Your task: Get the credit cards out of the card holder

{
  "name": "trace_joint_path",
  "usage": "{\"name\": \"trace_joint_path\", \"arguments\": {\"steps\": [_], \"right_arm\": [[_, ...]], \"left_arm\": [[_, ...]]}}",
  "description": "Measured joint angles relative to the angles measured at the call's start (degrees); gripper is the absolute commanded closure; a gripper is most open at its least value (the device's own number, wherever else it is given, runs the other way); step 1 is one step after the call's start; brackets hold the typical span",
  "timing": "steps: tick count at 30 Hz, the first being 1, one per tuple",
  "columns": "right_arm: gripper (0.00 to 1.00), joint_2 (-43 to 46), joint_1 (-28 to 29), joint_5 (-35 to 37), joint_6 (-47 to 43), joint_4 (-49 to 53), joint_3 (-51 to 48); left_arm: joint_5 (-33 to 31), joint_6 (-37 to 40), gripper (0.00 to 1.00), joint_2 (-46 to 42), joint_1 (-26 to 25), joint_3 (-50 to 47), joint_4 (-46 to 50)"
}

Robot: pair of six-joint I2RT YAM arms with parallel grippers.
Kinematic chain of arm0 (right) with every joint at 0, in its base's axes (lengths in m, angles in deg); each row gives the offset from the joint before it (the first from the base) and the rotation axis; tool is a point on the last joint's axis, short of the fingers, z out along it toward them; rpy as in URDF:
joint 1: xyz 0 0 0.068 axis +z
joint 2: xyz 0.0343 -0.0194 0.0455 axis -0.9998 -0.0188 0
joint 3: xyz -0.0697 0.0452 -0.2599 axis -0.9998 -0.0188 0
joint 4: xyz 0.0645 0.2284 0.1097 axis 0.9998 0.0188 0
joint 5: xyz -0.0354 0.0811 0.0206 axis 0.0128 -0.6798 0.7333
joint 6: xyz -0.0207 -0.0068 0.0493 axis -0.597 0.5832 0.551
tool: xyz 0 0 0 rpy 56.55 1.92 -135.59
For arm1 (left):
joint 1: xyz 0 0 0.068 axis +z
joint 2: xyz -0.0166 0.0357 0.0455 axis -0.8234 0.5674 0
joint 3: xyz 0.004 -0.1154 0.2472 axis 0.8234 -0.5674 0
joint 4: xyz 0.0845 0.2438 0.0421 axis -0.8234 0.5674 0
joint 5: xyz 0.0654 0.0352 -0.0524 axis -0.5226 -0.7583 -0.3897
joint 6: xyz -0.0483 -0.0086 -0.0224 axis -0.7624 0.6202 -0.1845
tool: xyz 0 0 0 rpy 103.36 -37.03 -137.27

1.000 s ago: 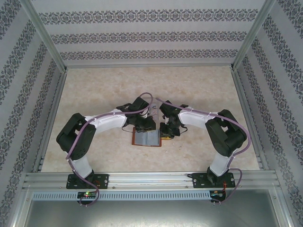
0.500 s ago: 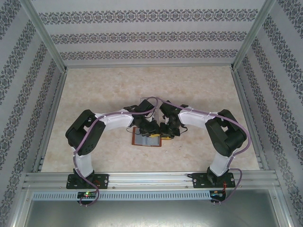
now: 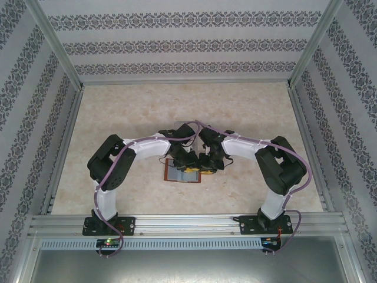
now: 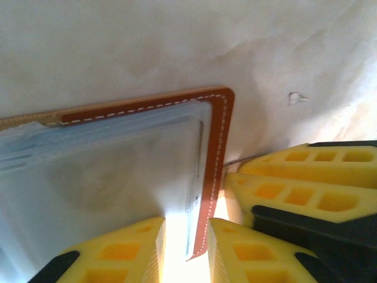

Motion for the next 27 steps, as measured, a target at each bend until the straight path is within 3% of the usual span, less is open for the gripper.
{"name": "trace_joint_path", "arguments": {"steps": [27], "right_arm": [[0.79, -0.04, 0.02, -0.31, -0.44, -0.13, 0.04]], "left_arm": [[-20.57, 6.21, 0.6, 0.04, -2.69, 9.27, 21.9]]}}
